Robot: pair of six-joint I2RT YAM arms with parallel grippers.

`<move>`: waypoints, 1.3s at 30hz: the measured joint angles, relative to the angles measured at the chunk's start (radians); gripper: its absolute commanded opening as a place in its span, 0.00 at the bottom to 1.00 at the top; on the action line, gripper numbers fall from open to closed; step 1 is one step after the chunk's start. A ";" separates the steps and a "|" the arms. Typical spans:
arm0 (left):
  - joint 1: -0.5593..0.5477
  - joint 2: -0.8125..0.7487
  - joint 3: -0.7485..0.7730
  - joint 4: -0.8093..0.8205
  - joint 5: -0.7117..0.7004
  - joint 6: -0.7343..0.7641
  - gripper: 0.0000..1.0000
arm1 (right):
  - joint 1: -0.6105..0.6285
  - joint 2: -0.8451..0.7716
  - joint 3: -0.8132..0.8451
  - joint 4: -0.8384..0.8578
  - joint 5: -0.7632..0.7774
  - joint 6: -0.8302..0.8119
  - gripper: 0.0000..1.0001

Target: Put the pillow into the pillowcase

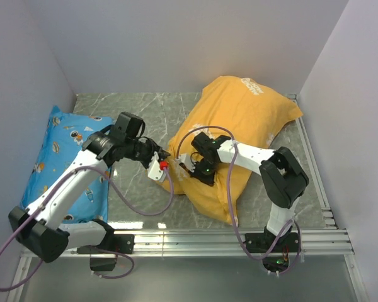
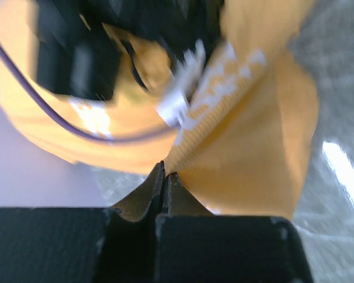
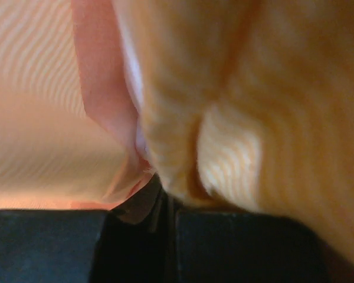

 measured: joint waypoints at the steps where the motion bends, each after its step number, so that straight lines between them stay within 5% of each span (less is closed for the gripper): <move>1: -0.029 -0.024 0.000 0.019 -0.003 -0.039 0.00 | 0.003 0.011 0.014 -0.011 -0.001 0.006 0.00; 5: -0.095 -0.097 -0.016 0.068 -0.006 -0.129 0.00 | 0.009 0.033 0.069 -0.070 -0.029 0.032 0.02; 7: -0.098 -0.131 -0.060 0.080 -0.006 -0.143 0.01 | 0.011 0.031 0.086 -0.099 -0.045 0.050 0.13; 8: -0.098 -0.147 -0.087 0.085 -0.006 -0.143 0.01 | 0.011 0.030 0.093 -0.114 -0.048 0.058 0.31; 11: -0.099 -0.208 -0.227 0.119 -0.006 -0.135 0.10 | 0.010 0.010 0.127 -0.175 -0.085 0.090 0.64; 13: -0.100 -0.244 -0.352 0.150 -0.015 -0.129 0.22 | 0.010 -0.020 0.166 -0.225 -0.122 0.097 0.71; 16: -0.105 -0.249 -0.520 0.216 -0.035 -0.147 0.46 | 0.009 -0.062 0.275 -0.296 -0.154 0.082 0.71; 18: -0.106 -0.246 -0.541 0.239 -0.050 -0.193 0.53 | 0.007 -0.068 0.362 -0.331 -0.161 0.057 0.67; 22: -0.072 -0.286 -0.496 0.217 -0.049 -0.327 0.55 | -0.002 -0.077 0.467 -0.397 -0.141 0.023 0.63; 26: -0.003 -0.382 -0.463 0.194 -0.037 -0.524 0.53 | -0.003 -0.117 0.465 -0.382 -0.020 0.029 0.49; 31: 0.096 -0.417 -0.443 0.226 -0.033 -0.813 0.52 | -0.002 -0.141 0.424 -0.272 0.107 0.108 0.60; 39: 0.264 -0.218 -0.405 0.295 0.002 -1.141 0.53 | 0.069 -0.141 0.397 -0.165 0.207 0.162 0.62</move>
